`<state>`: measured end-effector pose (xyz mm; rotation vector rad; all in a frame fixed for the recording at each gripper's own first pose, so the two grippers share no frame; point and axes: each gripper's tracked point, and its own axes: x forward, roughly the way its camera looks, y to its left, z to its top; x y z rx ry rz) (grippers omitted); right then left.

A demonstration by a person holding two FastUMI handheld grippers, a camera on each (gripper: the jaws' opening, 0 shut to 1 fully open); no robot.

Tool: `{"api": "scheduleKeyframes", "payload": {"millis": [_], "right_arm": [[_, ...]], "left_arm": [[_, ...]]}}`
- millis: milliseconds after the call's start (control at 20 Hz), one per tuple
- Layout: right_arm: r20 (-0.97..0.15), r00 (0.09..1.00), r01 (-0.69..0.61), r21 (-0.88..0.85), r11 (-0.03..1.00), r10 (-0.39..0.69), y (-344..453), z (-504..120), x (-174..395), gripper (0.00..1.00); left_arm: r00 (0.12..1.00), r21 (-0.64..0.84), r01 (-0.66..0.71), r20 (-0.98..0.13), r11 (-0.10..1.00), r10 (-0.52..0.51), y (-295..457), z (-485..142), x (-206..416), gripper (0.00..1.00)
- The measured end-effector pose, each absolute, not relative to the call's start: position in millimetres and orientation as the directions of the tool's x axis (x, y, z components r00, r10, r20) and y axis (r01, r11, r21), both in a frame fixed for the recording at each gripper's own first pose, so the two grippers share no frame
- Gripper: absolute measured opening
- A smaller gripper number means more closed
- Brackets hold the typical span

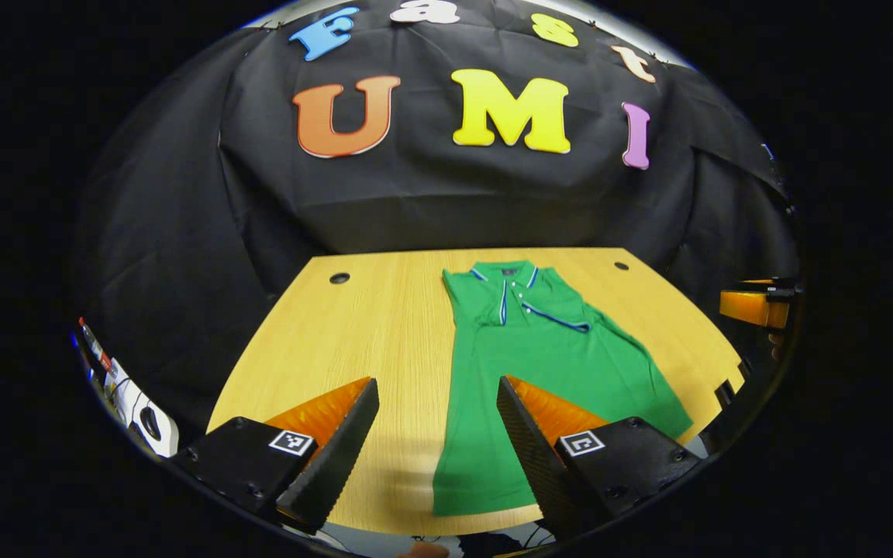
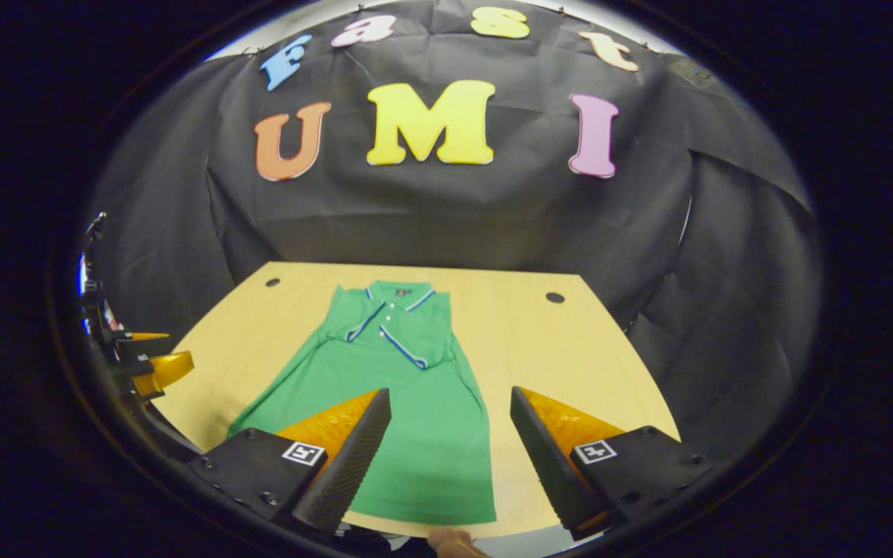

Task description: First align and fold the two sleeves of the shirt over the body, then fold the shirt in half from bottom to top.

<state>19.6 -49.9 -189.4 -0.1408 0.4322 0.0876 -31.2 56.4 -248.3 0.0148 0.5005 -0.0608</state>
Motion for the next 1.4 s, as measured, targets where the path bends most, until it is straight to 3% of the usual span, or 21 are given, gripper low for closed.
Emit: {"api": "scheduleKeyframes", "payload": {"millis": [500,1050,1400], "right_arm": [[-0.724,0.689,-0.101,-0.139,0.985,-0.031,-93,-332,-4,1.0],[-0.886,0.445,-0.101,-0.194,0.976,-0.13,-113,-392,-28,0.98],[-0.928,0.355,-0.065,-0.146,0.987,-0.114,-109,-401,-29,0.98]], "left_arm": [[0.599,-0.071,0.01,-0.798,0.997,-0.063,58,-366,-79,0.99],[0.4,-0.059,0.009,-0.915,0.998,-0.057,47,-393,-106,0.96],[0.293,-0.059,-0.003,-0.955,0.998,-0.055,47,-407,-121,0.92]]}}
